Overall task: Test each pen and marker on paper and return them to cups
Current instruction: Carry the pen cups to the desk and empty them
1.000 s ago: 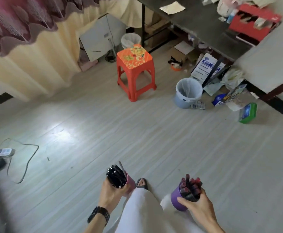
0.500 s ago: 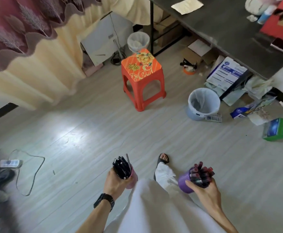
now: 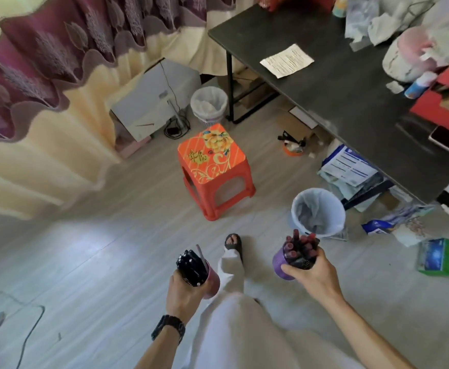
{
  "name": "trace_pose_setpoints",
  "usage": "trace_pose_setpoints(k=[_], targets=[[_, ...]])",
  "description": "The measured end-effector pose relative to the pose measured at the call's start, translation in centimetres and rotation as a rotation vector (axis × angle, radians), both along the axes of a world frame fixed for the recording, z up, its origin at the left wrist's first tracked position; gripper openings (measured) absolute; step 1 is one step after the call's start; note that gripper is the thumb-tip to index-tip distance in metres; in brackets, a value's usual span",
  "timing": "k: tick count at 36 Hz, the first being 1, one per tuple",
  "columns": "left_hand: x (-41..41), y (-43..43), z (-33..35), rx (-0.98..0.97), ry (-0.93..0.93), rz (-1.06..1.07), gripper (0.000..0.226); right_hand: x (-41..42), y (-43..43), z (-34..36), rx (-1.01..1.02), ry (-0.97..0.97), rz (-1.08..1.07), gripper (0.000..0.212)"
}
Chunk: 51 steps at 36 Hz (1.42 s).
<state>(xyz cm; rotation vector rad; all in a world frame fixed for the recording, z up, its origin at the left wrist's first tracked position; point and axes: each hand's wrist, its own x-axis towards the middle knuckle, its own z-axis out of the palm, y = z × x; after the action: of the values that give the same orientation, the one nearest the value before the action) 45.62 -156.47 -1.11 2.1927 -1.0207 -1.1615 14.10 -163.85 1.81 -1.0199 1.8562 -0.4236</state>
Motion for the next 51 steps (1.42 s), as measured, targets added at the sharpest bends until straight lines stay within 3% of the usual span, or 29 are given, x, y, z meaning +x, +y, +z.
trace_pose_setpoints(k=[3,7,14,19,21,24,27,33,36,38,42,46,51], targets=[[-0.3,-5.1,-1.3,0.046,0.018,-0.035,0.046,0.5,-2.9,-0.7,0.011,-0.008,-0.059,0.067],[-0.7,-13.0,-1.8,-0.005,0.033,-0.152,0.032,0.9,-6.2,-1.7,0.061,0.001,-0.175,0.067],[0.4,-27.2,-1.6,-0.033,0.008,-0.220,0.038,0.5,-13.7,-1.7,0.084,0.029,-0.315,0.083],[0.3,-35.8,-0.8,0.054,-0.024,-0.328,0.070,0.3,-19.2,-1.5,0.074,0.033,-0.438,0.087],[-0.2,-38.9,-0.9,0.032,-0.040,-0.359,0.068,0.3,-21.6,-1.3,0.071,0.015,-0.478,0.094],[-1.3,-42.9,-1.4,0.031,-0.043,-0.354,0.072,0.0,-24.9,-1.5,0.058,-0.013,-0.509,0.088],[-3.0,-46.1,-1.3,0.050,-0.052,-0.336,0.072,-0.4,-28.3,-1.5,0.049,-0.019,-0.518,0.087],[-7.2,-51.9,0.5,-0.006,-0.034,-0.297,0.062,-2.5,-35.8,-0.8,-0.021,-0.083,-0.440,0.107],[-9.2,-54.8,1.4,-0.051,-0.038,-0.290,0.073,-3.8,-39.8,0.1,-0.076,-0.063,-0.371,0.081],[-10.7,-57.0,1.9,-0.107,-0.042,-0.312,0.069,-4.8,-42.4,0.7,-0.100,-0.051,-0.326,0.072],[-13.7,-61.7,3.5,-0.221,-0.034,-0.361,0.048,-7.0,-47.8,1.9,-0.104,-0.063,-0.225,0.093],[-15.7,-65.7,4.7,-0.181,-0.038,-0.385,0.061,-8.5,-52.1,2.6,-0.119,-0.075,-0.173,0.082],[-18.6,-71.0,6.4,-0.177,0.051,-0.513,0.053,-9.6,-56.3,2.3,-0.113,-0.124,-0.277,0.093]])
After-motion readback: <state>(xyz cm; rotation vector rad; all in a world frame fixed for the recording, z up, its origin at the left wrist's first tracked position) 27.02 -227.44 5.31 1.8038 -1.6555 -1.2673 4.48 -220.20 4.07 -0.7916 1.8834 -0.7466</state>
